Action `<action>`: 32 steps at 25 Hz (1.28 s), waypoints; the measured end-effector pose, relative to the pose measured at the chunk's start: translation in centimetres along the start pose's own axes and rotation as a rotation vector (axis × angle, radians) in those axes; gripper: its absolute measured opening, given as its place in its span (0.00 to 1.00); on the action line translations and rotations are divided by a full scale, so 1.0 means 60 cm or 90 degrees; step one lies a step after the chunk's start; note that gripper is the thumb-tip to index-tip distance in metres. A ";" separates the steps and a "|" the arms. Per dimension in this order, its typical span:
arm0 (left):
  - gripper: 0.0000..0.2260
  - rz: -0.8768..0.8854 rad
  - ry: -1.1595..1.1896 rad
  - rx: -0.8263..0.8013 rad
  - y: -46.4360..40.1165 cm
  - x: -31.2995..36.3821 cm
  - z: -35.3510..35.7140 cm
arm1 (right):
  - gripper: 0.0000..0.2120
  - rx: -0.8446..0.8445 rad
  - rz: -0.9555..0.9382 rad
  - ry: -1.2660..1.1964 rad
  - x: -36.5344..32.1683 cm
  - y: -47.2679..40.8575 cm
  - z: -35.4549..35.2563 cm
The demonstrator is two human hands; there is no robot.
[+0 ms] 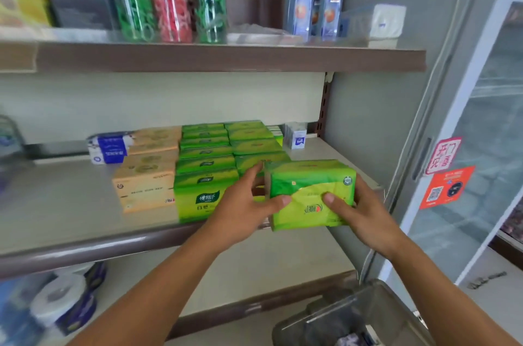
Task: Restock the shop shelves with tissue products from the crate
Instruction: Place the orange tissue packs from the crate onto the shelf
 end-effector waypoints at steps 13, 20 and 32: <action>0.20 -0.025 -0.254 0.116 -0.311 -0.049 -0.174 | 0.17 0.032 -0.023 0.103 0.019 -0.398 0.110; 0.21 -0.097 -0.290 0.202 -0.401 -0.125 -0.215 | 0.19 0.008 -0.061 0.164 0.068 -0.532 0.157; 0.33 -0.130 -0.292 0.231 -0.476 -0.173 -0.223 | 0.20 0.026 -0.067 0.235 0.101 -0.603 0.172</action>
Point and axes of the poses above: each hand's wrist, its own y-axis away from the middle knuckle, its own z-axis out of the palm, x = y × z, the point moved 8 cm from there along -y, towards the middle knuckle
